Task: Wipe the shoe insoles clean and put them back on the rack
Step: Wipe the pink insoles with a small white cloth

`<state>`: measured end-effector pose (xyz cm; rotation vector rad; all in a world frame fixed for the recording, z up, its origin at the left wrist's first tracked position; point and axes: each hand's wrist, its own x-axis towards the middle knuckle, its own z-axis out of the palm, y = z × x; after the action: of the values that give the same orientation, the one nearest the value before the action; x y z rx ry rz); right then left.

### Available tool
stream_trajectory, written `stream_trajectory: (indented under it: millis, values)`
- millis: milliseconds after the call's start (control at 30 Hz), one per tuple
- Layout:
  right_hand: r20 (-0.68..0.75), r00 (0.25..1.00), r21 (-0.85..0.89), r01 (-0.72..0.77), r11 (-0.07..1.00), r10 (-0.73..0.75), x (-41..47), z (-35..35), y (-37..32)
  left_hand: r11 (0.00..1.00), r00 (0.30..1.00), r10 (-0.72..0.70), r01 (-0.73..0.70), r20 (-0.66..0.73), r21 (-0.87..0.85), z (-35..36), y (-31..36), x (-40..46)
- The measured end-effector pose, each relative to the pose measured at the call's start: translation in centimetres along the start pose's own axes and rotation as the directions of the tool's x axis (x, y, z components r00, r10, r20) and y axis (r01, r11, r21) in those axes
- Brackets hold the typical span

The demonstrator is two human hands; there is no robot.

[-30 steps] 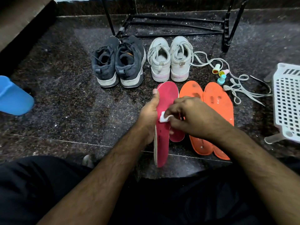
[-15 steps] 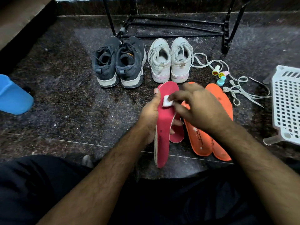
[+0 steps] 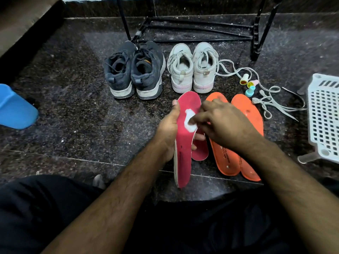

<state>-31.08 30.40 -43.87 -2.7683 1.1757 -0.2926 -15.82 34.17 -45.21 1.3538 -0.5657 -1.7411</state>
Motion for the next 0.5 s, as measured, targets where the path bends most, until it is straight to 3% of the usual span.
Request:
stream_trajectory:
  millis: [133,300,500]
  values:
    - [-0.142,0.968,0.019,-0.204,0.979,0.205,0.2,-0.1,1.3,0.998,0.997,0.064,-0.064,-0.037,0.019,-0.2,-0.3,0.4]
    - [-0.204,0.954,0.166,-0.186,0.969,0.218,0.2,0.7,0.2,0.996,0.991,0.085,-0.085,-0.106,0.011,-0.8,-0.3,1.0]
    - [-0.119,0.944,0.348,-0.250,0.904,0.307,0.6,2.1,0.9,0.980,0.933,0.190,-0.199,-0.305,0.000,-2.3,-0.2,1.9]
